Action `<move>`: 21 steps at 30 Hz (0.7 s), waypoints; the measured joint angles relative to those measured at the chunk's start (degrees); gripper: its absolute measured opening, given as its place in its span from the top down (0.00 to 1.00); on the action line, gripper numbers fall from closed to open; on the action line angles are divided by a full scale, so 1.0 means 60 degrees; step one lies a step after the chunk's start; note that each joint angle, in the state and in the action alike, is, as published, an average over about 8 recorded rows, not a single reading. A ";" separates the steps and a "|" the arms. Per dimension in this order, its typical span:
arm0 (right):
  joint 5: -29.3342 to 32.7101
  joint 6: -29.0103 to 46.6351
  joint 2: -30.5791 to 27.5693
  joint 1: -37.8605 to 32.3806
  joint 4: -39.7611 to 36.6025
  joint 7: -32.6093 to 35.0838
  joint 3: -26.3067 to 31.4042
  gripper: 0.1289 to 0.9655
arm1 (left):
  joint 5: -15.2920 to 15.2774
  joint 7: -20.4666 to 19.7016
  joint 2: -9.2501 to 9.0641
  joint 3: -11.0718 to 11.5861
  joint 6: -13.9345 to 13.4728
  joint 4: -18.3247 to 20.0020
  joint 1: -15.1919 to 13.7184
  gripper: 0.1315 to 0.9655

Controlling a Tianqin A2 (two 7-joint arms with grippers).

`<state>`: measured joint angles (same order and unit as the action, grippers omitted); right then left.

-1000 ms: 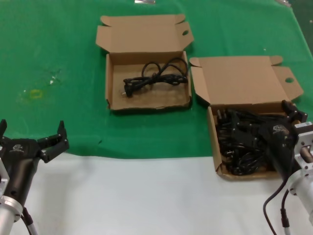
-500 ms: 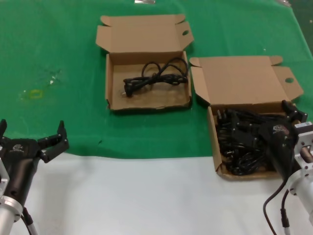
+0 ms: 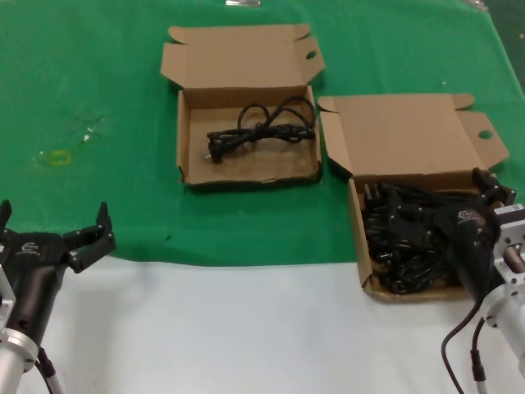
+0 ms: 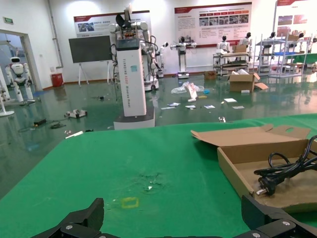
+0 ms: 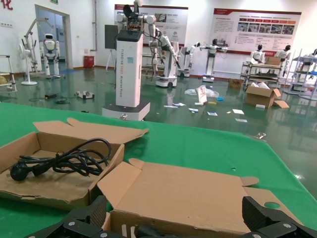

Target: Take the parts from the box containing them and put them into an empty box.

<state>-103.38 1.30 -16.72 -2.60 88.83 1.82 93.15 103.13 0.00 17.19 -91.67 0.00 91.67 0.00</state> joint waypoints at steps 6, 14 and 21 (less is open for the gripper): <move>0.0000 0.0000 0.0000 0.0000 0.0000 0.0000 0.0000 0.00 | 0.0000 0.0000 0.0000 0.0000 0.0000 0.0000 0.0000 0.00; 0.0000 0.0000 0.0000 0.0000 0.0000 0.0000 0.0000 0.00 | 0.0000 0.0000 0.0000 0.0000 0.0000 0.0000 0.0000 0.00; 0.0000 0.0000 0.0000 0.0000 0.0000 0.0000 0.0000 0.00 | 0.0000 0.0000 0.0000 0.0000 0.0000 0.0000 0.0000 0.00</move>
<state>-103.38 1.30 -16.72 -2.60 88.83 1.83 93.15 103.13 0.00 17.19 -91.67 0.00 91.67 0.00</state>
